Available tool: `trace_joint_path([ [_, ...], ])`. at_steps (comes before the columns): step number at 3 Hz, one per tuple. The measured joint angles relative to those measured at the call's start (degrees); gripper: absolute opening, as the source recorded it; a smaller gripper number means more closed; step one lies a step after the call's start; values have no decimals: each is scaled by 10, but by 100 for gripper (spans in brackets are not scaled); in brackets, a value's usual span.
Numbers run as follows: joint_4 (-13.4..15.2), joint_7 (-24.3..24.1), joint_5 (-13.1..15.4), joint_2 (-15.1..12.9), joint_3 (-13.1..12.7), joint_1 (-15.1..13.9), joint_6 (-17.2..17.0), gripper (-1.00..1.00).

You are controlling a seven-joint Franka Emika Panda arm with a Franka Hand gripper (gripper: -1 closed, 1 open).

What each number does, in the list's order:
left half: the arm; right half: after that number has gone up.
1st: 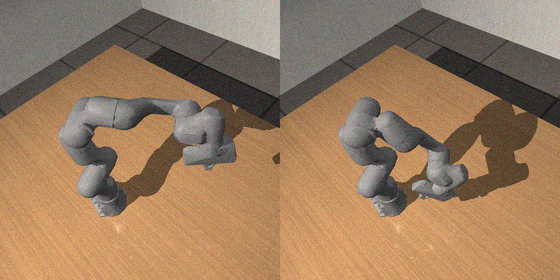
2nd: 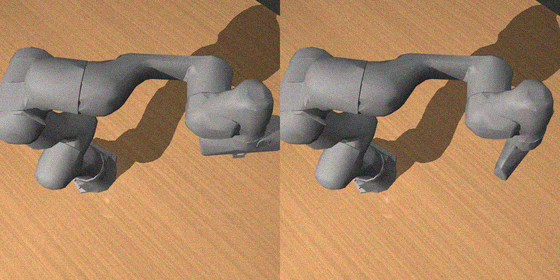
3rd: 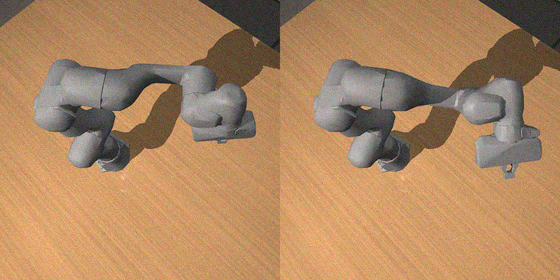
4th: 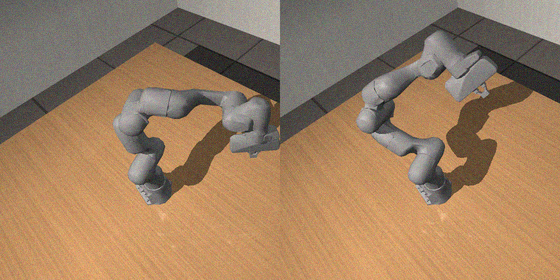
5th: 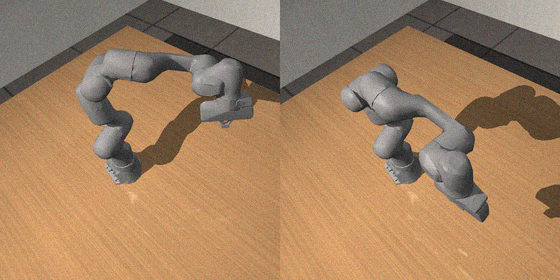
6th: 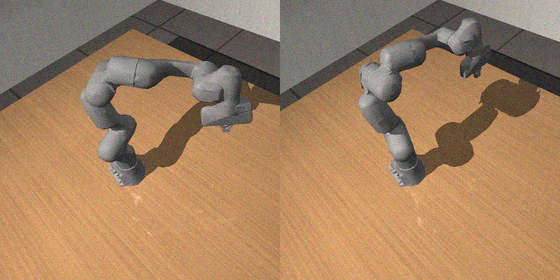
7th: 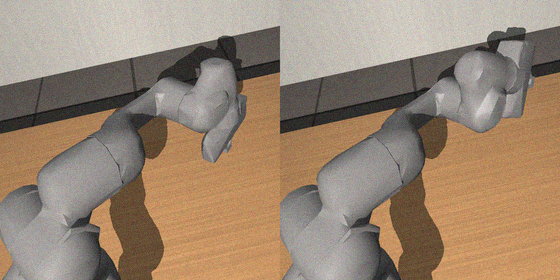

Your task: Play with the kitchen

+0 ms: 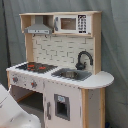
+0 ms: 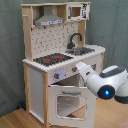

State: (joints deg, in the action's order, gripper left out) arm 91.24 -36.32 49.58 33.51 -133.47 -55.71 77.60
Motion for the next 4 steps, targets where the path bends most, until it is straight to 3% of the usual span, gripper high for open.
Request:
trace_joint_path([
  [2,23,68,-41,-83,-2,2,-32,100],
  [4,65,78,-79,-180,-19,18,-77,100],
])
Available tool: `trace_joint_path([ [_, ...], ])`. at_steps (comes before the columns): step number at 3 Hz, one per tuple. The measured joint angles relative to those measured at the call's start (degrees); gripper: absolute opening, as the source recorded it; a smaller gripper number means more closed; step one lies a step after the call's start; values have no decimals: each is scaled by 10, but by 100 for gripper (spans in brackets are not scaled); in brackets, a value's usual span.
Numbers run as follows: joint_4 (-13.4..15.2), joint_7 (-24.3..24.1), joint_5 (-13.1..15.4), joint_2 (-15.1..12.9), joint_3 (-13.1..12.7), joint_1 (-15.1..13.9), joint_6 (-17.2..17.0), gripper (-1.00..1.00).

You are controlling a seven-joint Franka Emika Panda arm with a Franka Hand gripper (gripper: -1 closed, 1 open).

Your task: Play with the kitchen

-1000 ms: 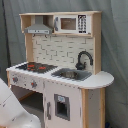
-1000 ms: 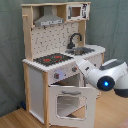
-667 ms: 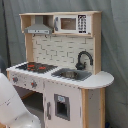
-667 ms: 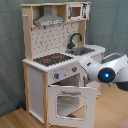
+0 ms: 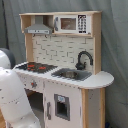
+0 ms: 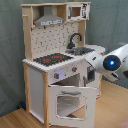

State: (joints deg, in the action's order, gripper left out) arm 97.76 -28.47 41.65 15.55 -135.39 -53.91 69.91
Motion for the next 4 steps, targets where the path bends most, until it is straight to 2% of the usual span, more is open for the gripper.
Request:
trace_joint_path([
  [2,71,0,-31,-107,-20,6,-5,100],
  [4,153,-1,-48,-213,-34,6,6,100],
])
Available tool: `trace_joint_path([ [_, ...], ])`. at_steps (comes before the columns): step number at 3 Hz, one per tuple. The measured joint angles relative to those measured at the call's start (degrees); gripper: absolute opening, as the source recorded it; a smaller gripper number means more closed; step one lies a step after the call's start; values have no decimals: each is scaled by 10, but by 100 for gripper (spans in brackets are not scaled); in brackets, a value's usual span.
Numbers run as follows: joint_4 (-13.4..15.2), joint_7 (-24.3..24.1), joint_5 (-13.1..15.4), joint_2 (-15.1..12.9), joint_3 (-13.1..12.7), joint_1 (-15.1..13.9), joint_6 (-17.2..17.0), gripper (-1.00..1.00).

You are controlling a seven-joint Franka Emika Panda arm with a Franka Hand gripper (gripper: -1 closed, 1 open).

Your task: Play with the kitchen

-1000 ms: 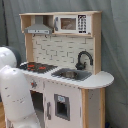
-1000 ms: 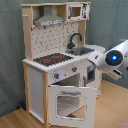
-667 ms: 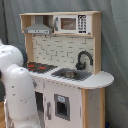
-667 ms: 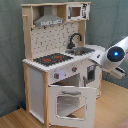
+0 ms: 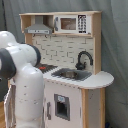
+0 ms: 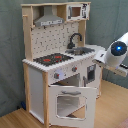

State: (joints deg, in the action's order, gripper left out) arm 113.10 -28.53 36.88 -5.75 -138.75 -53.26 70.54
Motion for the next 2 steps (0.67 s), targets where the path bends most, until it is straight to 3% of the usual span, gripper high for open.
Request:
trace_joint_path([
  [2,88,8,0,-82,5,-1,74,100],
])
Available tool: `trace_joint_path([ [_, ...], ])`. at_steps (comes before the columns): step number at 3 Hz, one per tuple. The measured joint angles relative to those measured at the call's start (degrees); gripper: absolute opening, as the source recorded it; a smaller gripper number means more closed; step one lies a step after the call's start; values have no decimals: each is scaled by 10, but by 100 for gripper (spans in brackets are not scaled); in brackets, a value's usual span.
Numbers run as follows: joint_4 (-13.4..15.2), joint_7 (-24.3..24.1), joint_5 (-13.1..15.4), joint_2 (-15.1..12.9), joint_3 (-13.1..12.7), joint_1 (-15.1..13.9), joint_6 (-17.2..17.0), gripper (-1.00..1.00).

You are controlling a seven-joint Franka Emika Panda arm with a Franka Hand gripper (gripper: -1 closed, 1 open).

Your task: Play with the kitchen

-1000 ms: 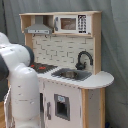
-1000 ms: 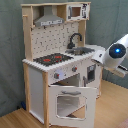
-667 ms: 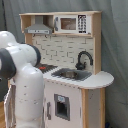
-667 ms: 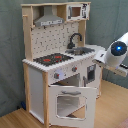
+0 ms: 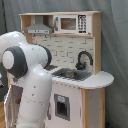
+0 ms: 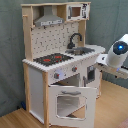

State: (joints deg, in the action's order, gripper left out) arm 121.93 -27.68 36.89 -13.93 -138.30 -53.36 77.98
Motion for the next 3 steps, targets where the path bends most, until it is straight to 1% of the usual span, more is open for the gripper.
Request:
trace_joint_path([
  [1,35,7,4,-26,7,-2,47,100],
  [2,63,21,15,-49,14,-10,94,100],
  [3,82,38,38,-84,16,-23,124,100],
])
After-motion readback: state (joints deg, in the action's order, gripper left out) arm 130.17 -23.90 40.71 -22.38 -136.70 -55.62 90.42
